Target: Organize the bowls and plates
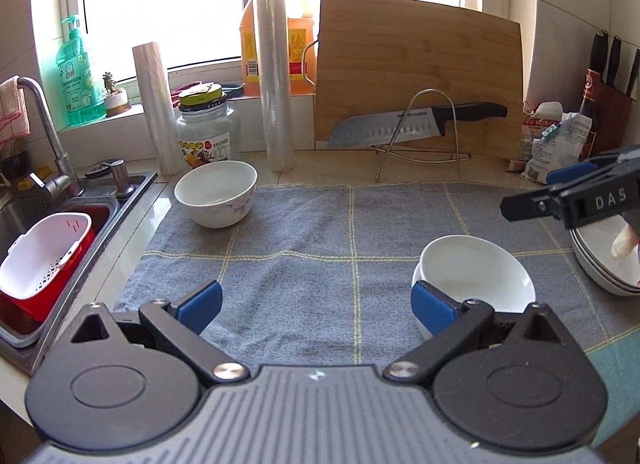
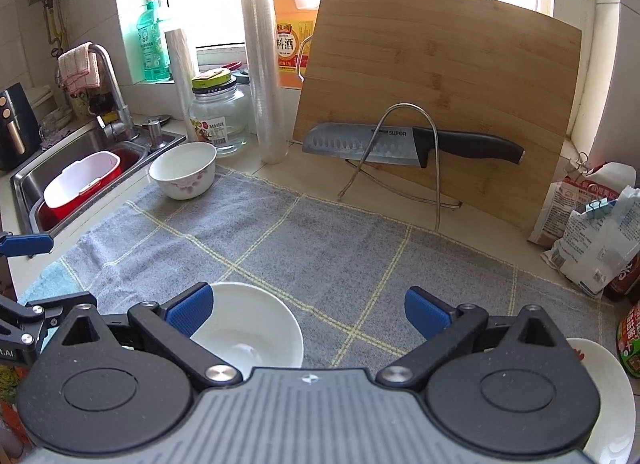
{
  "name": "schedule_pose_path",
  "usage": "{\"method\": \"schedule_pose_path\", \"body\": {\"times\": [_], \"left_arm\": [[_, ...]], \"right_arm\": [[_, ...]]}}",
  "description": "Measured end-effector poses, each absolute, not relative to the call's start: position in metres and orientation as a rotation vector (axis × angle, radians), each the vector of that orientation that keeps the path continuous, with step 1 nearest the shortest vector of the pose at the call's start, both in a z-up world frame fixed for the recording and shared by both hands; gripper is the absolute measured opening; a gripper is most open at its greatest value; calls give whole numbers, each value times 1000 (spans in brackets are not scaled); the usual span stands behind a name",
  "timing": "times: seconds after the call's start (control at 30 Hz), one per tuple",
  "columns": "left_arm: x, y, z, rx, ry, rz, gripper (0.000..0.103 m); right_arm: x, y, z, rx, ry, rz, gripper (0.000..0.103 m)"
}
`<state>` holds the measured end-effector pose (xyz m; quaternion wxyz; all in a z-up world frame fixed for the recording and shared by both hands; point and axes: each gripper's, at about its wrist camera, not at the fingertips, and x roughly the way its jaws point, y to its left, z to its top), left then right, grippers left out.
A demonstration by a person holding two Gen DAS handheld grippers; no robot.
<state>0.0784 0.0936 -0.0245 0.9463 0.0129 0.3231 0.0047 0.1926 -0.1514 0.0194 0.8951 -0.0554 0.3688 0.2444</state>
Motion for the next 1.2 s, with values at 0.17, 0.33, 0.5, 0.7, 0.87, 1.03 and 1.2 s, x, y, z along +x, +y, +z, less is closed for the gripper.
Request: {"method": "schedule_pose_path", "body": {"times": [0.17,0.33,0.5,0.7,0.87,1.03,1.2], "left_arm": [[86,146,-30,36,653,-26,100],[105,194,-27,119,633,-78,100],[136,232,-17,119,605,-155,100],[180,224,-5,142,570,-242,101],[210,198,-7,105,607,-256,101],[227,176,-9,87,651,-274,101],[220,177,-10,61,646,-255,101]], "right_arm": [[206,-99,34,-109,729,478,103],[219,-36,39,-112,728,429,103],[215,3,40,-82,708,368,103],[197,-2,39,-38,705,292,103],[184,-25,35,-50,702,224,103],[174,-51,34,-26,696,201,103],[183,-58,32,-9,708,238,103]]}}
